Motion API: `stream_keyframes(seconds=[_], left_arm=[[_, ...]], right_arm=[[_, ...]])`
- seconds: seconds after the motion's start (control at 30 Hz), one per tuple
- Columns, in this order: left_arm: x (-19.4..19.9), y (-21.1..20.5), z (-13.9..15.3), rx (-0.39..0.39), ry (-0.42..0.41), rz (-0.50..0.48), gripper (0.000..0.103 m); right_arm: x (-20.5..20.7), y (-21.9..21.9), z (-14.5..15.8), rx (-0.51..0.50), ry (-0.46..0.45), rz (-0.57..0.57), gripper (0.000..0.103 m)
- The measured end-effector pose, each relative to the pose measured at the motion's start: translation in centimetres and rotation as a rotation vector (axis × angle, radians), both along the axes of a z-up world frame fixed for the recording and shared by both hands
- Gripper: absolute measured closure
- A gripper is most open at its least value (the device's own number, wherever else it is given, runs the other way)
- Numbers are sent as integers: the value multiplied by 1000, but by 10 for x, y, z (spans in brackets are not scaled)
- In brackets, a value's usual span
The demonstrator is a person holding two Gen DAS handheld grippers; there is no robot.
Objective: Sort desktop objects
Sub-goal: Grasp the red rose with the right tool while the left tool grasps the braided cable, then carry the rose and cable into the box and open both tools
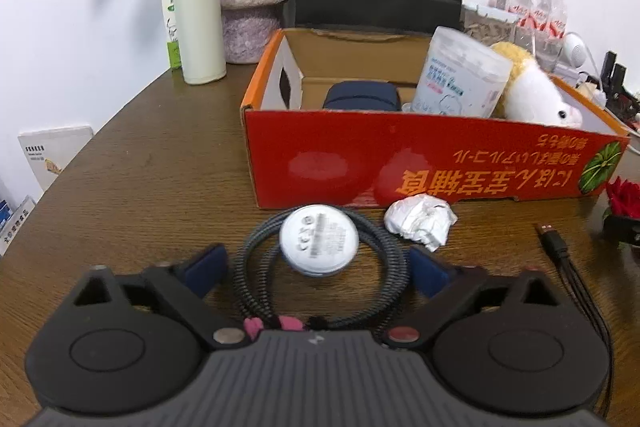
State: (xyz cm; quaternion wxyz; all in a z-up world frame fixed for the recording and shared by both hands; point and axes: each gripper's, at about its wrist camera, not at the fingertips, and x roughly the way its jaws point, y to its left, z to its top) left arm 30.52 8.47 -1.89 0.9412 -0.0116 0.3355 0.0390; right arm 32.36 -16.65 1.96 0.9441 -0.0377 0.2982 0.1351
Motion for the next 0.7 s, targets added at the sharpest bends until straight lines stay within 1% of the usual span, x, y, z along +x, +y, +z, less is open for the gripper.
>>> stream_keyframes(seconds=[0.27, 0.37, 0.5, 0.7], left_arm=[[-7, 2, 2, -34, -25, -8, 13], [-15, 1, 8, -29, -73, -5, 13], [-27, -3, 19, -3, -150, -4, 13], [-35, -8, 24, 6, -180, -6, 13]], right_arm=[[-2, 0, 1, -2, -8, 8, 47], [-2, 0, 2, -2, -14, 4, 47], [-3, -1, 4, -2, -22, -2, 47], [-6, -1, 5, 1, -33, -8, 47]])
